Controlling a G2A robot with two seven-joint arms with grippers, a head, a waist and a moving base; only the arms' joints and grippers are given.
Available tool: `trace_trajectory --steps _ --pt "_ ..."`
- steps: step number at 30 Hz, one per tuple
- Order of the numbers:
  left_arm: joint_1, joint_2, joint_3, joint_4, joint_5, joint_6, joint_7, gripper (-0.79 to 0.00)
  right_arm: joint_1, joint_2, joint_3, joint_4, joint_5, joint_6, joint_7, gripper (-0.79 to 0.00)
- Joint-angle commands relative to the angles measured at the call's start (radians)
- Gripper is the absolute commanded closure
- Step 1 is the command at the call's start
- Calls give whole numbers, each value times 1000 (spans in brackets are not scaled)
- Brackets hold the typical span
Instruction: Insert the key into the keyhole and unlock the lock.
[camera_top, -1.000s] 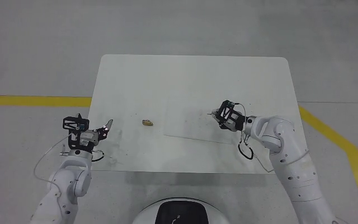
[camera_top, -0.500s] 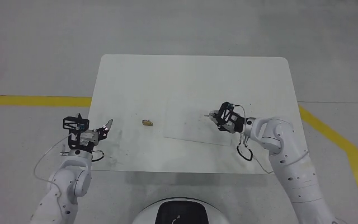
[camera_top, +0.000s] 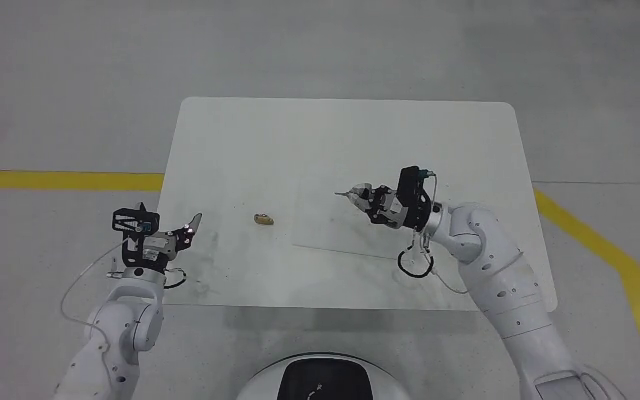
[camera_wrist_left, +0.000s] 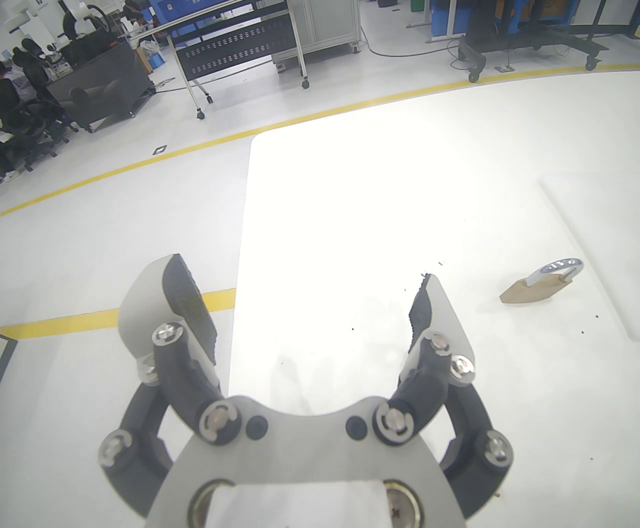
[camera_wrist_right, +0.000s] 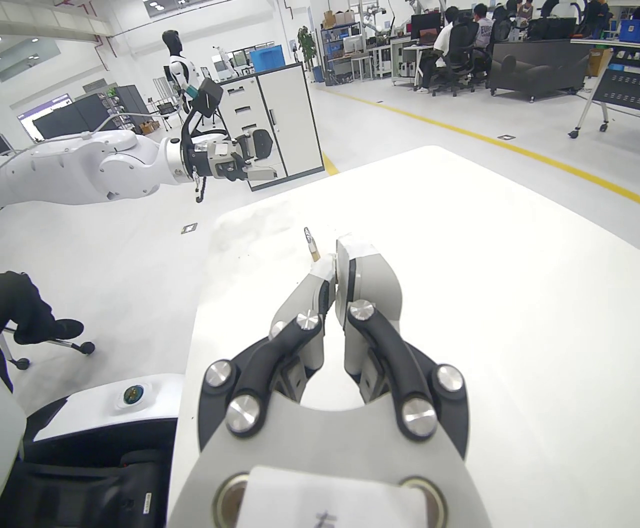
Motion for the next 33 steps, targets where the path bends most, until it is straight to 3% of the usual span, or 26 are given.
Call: trace_trajectory --steps 1,4,6,10,13,16,19,21,26,27,28,32,33 --pt "0 0 0 0 0 0 0 -785 0 0 0 0 0 0 0 0" --pt "2 -1 -7 -21 -78 -60 -6 -785 0 0 0 0 0 0 0 0" --pt "4 2 -11 -55 -249 -244 -81 -785 -10 -3 -11 -17 34 0 -29 0" --pt "-52 23 -39 -36 -704 -611 -405 -785 10 -4 -101 -15 179 0 -80 0" --pt "-144 48 6 17 -1139 -758 -767 -785 53 3 -219 2 325 0 -63 0" --pt "-255 73 51 77 -1540 -729 -1091 -785 109 15 -314 27 491 0 -20 0" --pt "-355 93 102 105 -1791 -577 -1244 -785 152 30 -378 37 619 0 33 0" --pt "-406 100 129 135 -1869 -532 -1288 -785 174 41 -403 44 680 0 65 0" --pt "-468 106 208 189 -1768 -611 -1209 -785 203 59 -454 33 828 0 139 0" --pt "-475 106 225 194 -1733 -634 -1186 -736 209 61 -463 36 853 0 160 0" --pt "-479 106 242 198 -1706 -656 -1164 -610 216 62 -472 39 874 0 182 0" --pt "-490 104 281 218 -1639 -719 -1101 -413 239 61 -501 47 963 0 269 0" --pt "-491 104 288 222 -1640 -726 -1094 -400 243 60 -506 47 984 0 290 0"
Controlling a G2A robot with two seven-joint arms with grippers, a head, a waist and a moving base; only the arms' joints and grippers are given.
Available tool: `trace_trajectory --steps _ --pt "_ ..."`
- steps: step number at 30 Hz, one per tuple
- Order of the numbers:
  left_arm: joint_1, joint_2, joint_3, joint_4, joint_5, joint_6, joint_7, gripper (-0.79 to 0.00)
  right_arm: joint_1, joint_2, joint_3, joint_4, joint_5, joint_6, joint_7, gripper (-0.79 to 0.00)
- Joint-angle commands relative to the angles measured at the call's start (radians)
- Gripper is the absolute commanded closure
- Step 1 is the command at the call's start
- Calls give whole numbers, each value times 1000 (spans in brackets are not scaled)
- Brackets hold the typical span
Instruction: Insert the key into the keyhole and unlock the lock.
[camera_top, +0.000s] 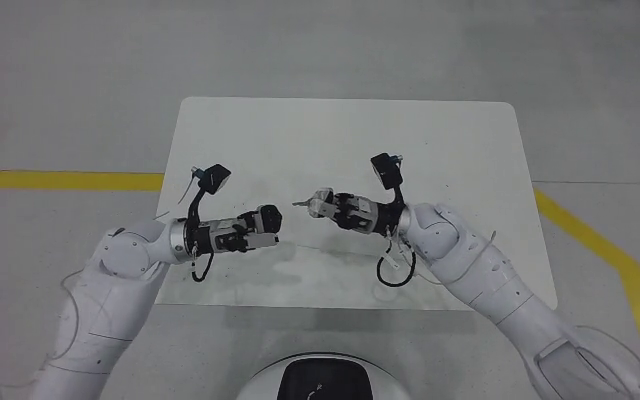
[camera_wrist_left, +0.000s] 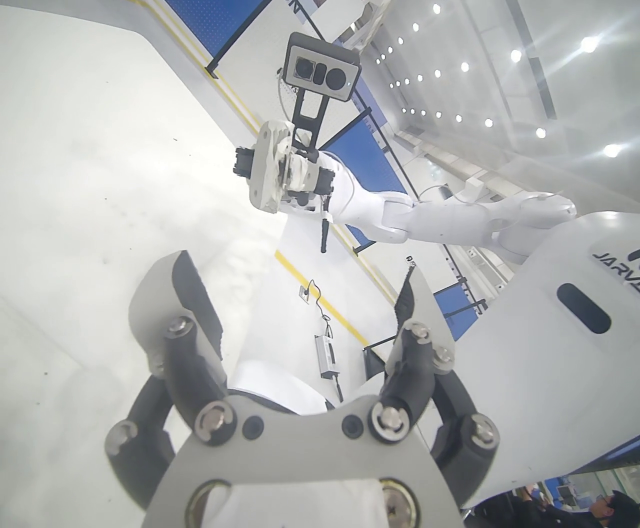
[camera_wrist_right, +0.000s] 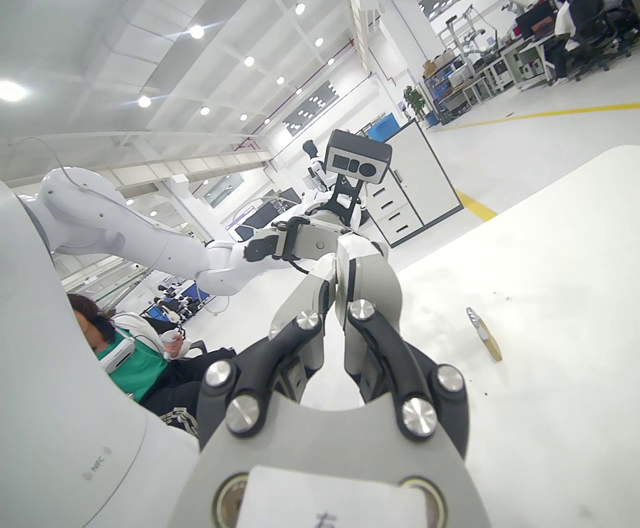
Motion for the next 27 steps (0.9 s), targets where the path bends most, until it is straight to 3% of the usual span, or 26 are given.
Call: trace_trajectory --steps 1,7,19,27 --pt "-2 -1 10 10 0 -13 18 -391 8 -3 -8 2 42 0 44 0" --pt "-11 -1 24 24 -8 -31 38 -314 22 -19 -17 23 136 0 164 0" --pt "-20 -5 52 5 91 -25 160 -332 24 -69 26 85 284 0 398 0" --pt "-32 -9 71 6 131 -15 225 -71 12 -103 73 120 339 0 508 0"
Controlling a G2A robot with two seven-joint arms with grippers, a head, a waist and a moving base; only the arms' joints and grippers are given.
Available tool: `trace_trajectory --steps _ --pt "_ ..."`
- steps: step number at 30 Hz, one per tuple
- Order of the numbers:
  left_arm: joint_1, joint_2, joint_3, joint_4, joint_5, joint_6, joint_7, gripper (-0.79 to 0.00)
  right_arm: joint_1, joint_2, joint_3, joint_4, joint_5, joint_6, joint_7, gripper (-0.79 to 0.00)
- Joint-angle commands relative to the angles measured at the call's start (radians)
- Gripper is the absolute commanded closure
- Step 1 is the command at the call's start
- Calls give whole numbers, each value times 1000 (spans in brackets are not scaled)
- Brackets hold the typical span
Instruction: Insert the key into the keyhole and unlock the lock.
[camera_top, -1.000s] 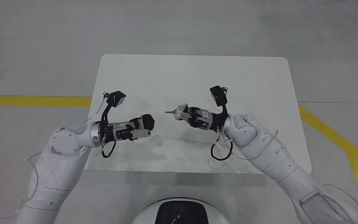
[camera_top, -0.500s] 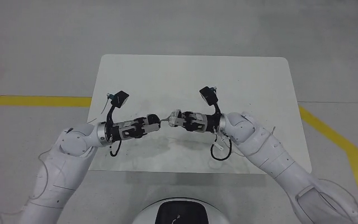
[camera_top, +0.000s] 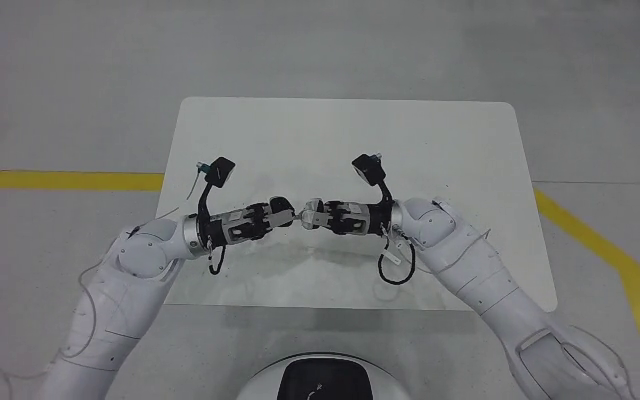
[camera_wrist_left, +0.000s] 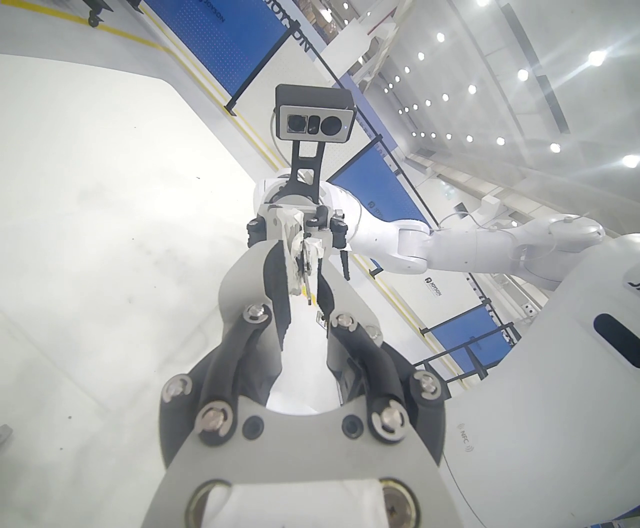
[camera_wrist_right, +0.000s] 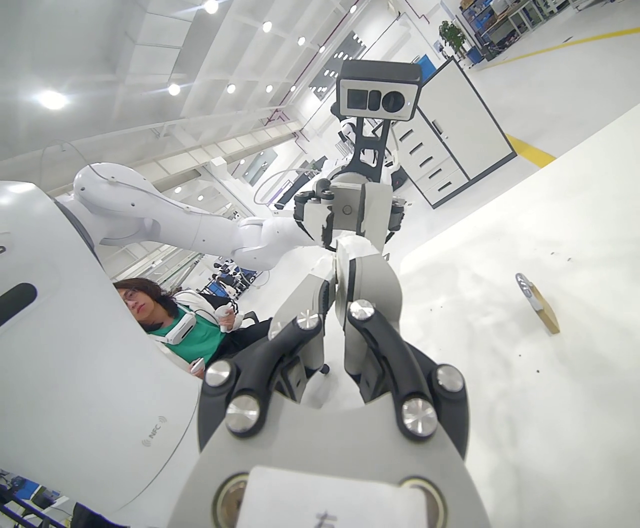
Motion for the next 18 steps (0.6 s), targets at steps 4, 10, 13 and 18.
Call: trace_trajectory --steps 4,10,13,18 --pt "-4 -1 11 3 22 6 21 0 -2 -15 9 12 -12 0 -1 0" --pt "5 0 5 -9 91 1 77 0 -8 -24 25 21 -16 0 -1 0" --pt "9 2 -1 -15 88 -1 81 0 -10 -26 28 22 -19 0 -1 0" --pt "10 6 -9 -15 62 -5 68 0 -10 -30 31 26 -22 0 -1 0"
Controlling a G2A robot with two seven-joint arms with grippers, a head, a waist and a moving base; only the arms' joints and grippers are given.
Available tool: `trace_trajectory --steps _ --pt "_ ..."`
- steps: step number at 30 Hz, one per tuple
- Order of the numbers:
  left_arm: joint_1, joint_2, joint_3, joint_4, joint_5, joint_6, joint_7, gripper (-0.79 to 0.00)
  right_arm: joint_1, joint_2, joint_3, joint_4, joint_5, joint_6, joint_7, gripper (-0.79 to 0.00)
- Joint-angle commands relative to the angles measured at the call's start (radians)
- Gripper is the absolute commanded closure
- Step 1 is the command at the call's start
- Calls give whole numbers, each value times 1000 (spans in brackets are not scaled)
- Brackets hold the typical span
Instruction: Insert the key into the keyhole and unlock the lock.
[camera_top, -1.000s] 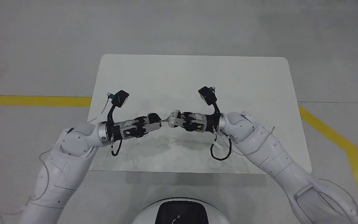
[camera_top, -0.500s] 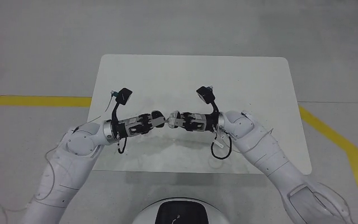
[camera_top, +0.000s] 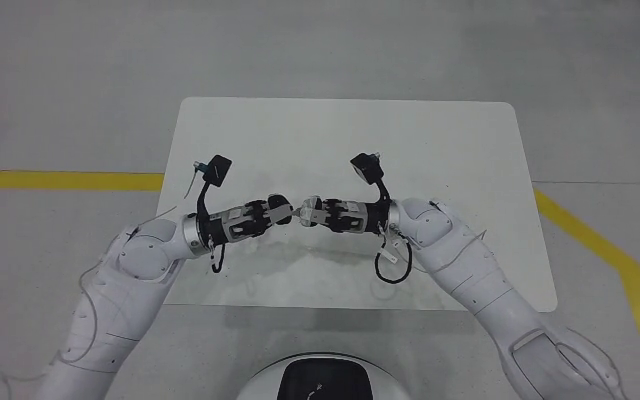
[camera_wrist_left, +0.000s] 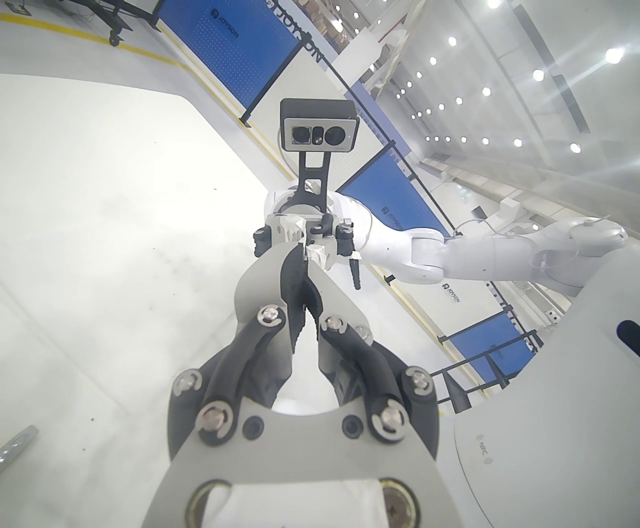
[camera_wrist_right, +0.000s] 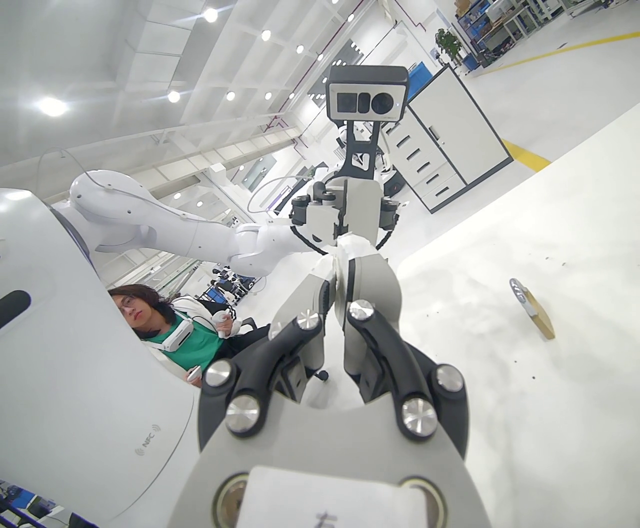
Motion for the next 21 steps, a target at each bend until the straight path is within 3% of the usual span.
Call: trace_trajectory --steps 1,3,4,5,20,21 --pt "-1 2 -1 1 -13 -2 -9 0 0 -1 3 2 1 0 0 0" --pt "-3 3 -2 3 -25 -4 -21 -31 0 -2 5 4 1 0 0 0" --pt "-4 4 -2 3 -27 -6 -25 -132 0 -2 7 4 -1 0 0 0" --pt "-4 5 -2 2 -28 -8 -28 0 -1 -3 8 4 -3 0 0 0" --pt "6 11 -8 -15 33 -19 15 0 -2 0 -6 -7 13 0 0 0" --pt "6 11 -8 -16 34 -18 16 0 -2 0 -9 -6 16 0 0 -99"
